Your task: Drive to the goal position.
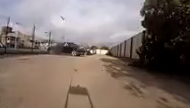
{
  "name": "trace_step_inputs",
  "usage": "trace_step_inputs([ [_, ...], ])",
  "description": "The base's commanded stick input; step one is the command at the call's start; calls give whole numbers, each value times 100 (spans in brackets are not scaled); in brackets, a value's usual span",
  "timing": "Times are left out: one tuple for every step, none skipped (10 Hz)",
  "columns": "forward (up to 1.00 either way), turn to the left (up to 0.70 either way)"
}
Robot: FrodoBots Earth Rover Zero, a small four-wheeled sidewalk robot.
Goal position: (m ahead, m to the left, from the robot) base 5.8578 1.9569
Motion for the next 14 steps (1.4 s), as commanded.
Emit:
trace_step_inputs([
  [70, 6],
  [70, 7],
  [70, 8],
  [70, -9],
  [70, -30],
  [70, -35],
  [70, -26],
  [70, 6],
  [70, 6],
  [70, 0],
  [70, 0],
  [70, 0],
  [70, 0],
  [70, 0],
])
